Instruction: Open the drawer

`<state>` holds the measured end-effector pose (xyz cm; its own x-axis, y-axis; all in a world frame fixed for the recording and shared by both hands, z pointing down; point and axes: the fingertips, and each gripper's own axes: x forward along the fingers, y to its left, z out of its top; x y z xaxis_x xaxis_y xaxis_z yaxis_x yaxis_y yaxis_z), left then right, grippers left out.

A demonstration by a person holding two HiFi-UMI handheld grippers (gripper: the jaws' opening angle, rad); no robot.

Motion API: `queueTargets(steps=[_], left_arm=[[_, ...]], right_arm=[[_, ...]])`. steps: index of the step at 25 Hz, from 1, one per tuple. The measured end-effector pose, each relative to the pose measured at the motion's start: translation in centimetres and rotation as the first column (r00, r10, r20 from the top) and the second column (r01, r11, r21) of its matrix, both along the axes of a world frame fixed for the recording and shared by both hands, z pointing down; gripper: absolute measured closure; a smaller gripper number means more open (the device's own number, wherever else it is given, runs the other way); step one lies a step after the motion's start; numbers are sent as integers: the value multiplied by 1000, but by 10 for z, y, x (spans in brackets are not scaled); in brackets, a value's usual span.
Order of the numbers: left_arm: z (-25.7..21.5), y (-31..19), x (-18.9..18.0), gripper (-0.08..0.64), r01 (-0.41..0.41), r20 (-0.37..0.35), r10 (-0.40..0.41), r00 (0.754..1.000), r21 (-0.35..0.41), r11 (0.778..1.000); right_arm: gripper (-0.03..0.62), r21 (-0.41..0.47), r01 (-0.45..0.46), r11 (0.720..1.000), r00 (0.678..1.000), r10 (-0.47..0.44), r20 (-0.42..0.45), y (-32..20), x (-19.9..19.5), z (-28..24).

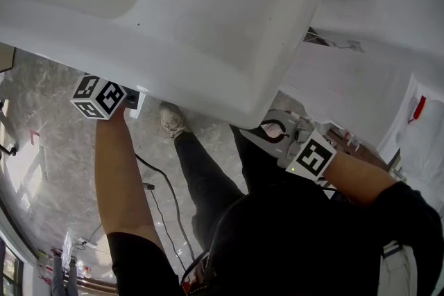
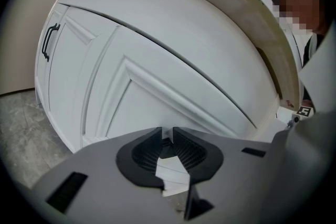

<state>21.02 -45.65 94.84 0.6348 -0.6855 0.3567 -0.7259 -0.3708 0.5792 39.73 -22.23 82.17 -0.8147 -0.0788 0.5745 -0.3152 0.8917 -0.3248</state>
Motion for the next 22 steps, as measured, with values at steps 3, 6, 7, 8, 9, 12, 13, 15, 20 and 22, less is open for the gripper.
queueTargets(steps=[3, 6, 7, 8, 9, 12, 13, 15, 20, 22], left_arm=[[13, 4, -7, 446, 0, -7, 0, 1000, -33, 999], [24, 6, 1, 396, -41, -2, 41, 999, -68, 997], [23, 7, 6, 395, -58, -8, 58, 998, -78, 995], [20, 9, 10, 394, -69, -20, 67, 998, -86, 994], [18, 9, 11, 394, -70, -37, 67, 997, -94, 993], [17, 5, 7, 395, -44, -55, 38, 998, -110, 993], [18, 3, 5, 421, -35, -50, 30, 998, -116, 993], [18, 3, 5, 433, -41, -55, 34, 998, -129, 991], [16, 5, 4, 437, -47, -79, 37, 996, -136, 990], [16, 6, 3, 437, -45, -84, 33, 996, -137, 989]], right_arm=[[595, 5, 14, 1000, 1000, -14, 2, -1, 0, 1], [595, -12, -35, 999, 999, 35, 12, -1, 0, 1], [595, -19, -52, 998, 998, 52, 19, 2, -2, 0], [595, -21, -50, 999, 998, 51, 22, 4, -3, 1], [595, -20, -35, 999, 999, 36, 19, 5, -4, 1], [595, -9, 13, 1000, 1000, -13, -2, 3, -3, 2], [595, -7, 17, 1000, 1000, -17, -5, 2, -3, 1], [595, -13, 12, 1000, 1000, -13, -10, 2, -4, 3], [595, -6, 24, 1000, 1000, -24, -6, 1, -13, 3], [595, -4, 29, 1000, 1000, -29, -6, 1, -14, 2]])
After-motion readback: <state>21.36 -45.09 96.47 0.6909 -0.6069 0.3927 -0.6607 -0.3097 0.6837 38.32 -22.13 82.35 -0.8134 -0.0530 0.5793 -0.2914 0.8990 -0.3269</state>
